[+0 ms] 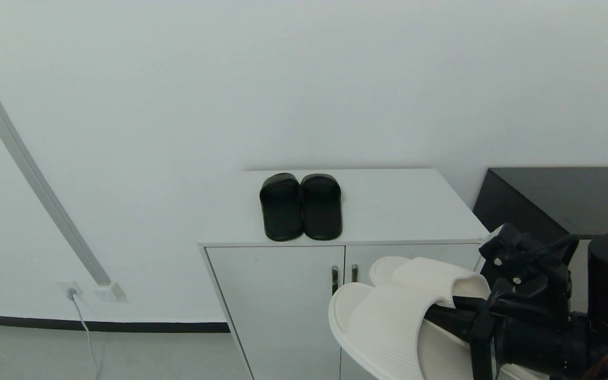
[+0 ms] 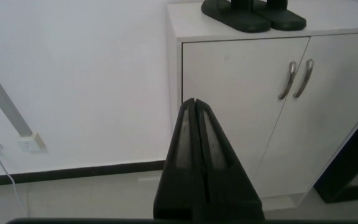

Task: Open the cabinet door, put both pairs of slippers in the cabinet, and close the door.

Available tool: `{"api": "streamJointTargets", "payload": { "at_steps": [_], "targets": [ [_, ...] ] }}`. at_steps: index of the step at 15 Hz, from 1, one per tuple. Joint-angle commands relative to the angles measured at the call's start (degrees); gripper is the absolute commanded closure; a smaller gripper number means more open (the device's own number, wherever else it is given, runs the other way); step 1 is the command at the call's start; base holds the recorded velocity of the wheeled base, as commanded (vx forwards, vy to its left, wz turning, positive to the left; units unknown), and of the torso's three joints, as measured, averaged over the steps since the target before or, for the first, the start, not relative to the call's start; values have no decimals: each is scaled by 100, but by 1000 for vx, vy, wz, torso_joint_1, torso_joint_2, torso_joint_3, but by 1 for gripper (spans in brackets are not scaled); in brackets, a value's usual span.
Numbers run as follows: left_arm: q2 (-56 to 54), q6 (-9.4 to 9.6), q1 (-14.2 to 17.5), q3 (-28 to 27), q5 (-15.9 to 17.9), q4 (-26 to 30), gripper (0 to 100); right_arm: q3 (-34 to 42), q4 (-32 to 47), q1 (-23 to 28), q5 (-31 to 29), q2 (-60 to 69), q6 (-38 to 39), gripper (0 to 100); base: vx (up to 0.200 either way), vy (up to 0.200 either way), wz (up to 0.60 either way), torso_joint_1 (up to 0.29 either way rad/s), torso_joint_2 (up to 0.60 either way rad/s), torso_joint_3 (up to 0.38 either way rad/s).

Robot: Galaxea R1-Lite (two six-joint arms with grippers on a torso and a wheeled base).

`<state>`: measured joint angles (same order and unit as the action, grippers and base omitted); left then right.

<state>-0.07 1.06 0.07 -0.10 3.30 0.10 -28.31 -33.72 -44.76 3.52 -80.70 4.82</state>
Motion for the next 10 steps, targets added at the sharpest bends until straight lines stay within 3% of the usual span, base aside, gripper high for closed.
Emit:
{"api": "streamJointTargets", "payload": {
  "at_steps": [1,10],
  "targets": [
    [7,-1,1,1,4,-1,0,1,-3,-6,-1,-16,2,100,0,0,0,-232,535,295],
    [7,-1,1,1,4,-1,0,71,-3,-6,-1,-16,-139,100,0,0,0,-214,536,315]
  ]
}}
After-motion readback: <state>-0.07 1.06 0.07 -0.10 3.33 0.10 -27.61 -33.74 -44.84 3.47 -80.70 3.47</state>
